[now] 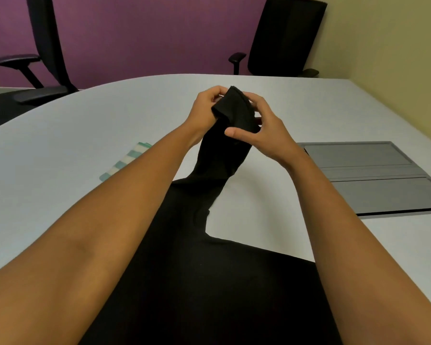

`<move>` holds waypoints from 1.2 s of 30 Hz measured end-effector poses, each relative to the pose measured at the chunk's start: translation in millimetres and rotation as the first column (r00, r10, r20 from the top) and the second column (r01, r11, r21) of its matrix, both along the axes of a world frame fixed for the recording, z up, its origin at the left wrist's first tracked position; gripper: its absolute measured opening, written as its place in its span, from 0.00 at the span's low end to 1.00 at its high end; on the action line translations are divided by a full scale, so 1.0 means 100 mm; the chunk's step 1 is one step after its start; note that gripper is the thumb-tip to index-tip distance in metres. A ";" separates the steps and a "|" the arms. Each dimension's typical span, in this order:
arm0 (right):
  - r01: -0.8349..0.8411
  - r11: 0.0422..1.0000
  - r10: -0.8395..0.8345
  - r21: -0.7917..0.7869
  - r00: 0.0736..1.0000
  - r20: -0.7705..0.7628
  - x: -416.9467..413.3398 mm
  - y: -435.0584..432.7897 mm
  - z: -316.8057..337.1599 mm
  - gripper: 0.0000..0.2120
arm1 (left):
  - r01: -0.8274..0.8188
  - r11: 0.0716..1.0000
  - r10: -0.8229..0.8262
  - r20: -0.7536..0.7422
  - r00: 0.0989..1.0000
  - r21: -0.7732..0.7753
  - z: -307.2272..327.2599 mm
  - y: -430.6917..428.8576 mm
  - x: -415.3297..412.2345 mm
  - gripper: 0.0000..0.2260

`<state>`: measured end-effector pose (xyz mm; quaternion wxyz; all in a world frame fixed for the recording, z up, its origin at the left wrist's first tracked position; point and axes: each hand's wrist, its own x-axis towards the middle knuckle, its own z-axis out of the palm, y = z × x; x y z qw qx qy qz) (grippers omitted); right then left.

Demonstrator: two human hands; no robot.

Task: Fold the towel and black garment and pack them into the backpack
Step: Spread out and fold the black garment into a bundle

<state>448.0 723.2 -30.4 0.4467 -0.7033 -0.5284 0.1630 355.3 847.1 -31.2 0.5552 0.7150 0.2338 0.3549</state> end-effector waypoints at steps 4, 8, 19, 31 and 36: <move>0.038 0.994 -0.023 -0.102 0.990 0.137 -0.01 0.07 -0.11 0.43 | -0.156 0.976 0.164 -0.041 0.986 0.153 0.01 0.06 0.12 0.08; 0.386 0.909 -0.411 0.161 0.895 0.174 0.01 0.21 -0.13 0.15 | -0.321 0.923 0.332 -0.017 0.943 0.213 0.04 0.17 0.16 0.06; 0.336 0.941 -0.337 0.028 0.938 0.075 0.08 -0.03 -0.76 0.19 | -0.094 0.995 0.094 -0.399 0.912 0.019 -0.61 0.35 -0.30 0.27; 0.433 0.811 -0.275 -0.393 0.875 0.398 0.03 -1.60 -1.62 0.23 | 0.164 0.897 0.223 -0.740 0.634 0.411 -1.72 -0.65 -1.24 0.22; 0.427 0.701 -0.147 -0.571 0.870 0.470 -0.13 -2.17 -1.71 0.25 | 0.313 0.868 0.220 -0.865 0.451 0.385 -1.82 -0.97 -1.41 0.23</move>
